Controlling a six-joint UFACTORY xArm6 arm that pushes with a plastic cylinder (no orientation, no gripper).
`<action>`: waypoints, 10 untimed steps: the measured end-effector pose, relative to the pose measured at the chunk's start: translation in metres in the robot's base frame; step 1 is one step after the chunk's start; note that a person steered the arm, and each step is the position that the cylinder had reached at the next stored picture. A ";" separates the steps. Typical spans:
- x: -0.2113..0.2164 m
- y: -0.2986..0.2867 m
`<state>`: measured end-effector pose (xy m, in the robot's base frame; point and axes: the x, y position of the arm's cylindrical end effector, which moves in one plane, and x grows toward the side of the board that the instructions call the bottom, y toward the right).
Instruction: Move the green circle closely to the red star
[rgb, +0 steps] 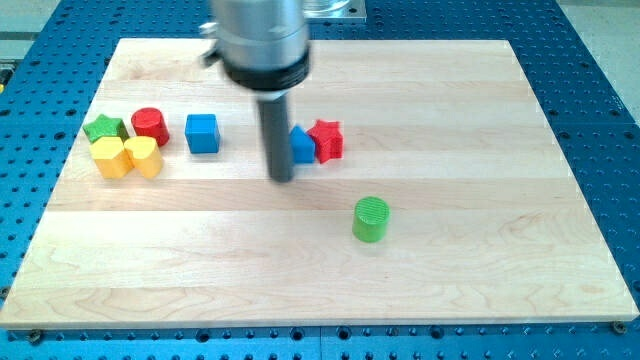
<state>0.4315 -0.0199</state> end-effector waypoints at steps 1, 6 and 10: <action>0.034 -0.006; 0.075 0.020; 0.046 0.074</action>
<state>0.4776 0.0539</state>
